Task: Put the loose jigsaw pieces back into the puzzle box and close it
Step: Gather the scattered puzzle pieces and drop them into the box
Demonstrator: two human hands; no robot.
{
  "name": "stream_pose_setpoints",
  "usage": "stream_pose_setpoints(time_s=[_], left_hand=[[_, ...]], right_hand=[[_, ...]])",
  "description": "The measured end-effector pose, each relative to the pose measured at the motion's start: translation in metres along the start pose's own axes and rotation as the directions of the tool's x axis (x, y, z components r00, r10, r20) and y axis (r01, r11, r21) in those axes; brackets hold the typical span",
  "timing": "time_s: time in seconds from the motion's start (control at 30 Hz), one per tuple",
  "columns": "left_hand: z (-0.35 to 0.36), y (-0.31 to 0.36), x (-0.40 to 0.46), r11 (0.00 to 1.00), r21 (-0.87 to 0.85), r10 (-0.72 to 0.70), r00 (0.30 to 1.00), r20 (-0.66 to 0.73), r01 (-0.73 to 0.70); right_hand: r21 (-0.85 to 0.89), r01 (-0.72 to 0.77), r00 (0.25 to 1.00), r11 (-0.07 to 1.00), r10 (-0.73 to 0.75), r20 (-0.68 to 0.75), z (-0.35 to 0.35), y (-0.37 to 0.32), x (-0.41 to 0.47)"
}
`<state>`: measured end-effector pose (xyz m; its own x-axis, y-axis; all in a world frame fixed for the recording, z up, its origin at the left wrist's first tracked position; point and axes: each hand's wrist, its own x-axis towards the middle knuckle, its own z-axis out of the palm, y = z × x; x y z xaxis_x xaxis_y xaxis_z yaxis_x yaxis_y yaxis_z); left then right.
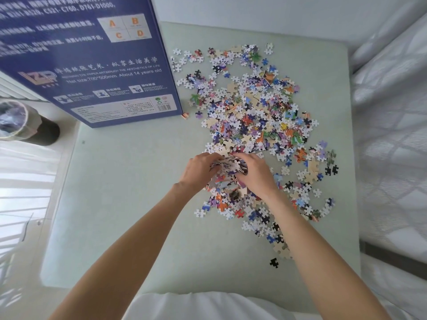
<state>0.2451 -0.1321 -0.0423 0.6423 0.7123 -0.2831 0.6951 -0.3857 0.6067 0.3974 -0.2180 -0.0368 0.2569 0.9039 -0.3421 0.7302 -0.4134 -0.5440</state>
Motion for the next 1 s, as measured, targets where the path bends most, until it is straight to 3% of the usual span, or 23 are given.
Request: stream_pose_setpoints(time_s=[0.1,0.27,0.57,0.73,1.0], left_hand=[[0.002,0.002,0.002,1.0,0.01,0.0,1.0,0.009,0.0],[0.006,0.002,0.004,0.999,0.038,0.001,0.999,0.038,-0.002],[-0.006,-0.015,-0.002,0.998,0.056,-0.019,1.0,0.006,0.018],[-0.02,-0.008,-0.018,1.0,-0.007,0.002,0.996,-0.089,-0.002],[-0.066,0.01,-0.064,0.998,-0.066,-0.013,0.983,-0.183,0.0]], right_hand=[[0.001,0.009,1.0,1.0,-0.009,0.024,0.002,-0.001,0.002],[0.014,0.038,0.998,0.999,-0.037,-0.058,0.006,-0.003,0.005],[0.087,-0.038,0.985,0.996,0.052,-0.164,-0.006,0.005,0.001],[0.042,0.051,0.975,0.998,-0.041,-0.22,-0.018,-0.006,-0.004],[0.027,0.105,0.978,0.994,-0.098,-0.183,-0.046,-0.027,-0.026]])
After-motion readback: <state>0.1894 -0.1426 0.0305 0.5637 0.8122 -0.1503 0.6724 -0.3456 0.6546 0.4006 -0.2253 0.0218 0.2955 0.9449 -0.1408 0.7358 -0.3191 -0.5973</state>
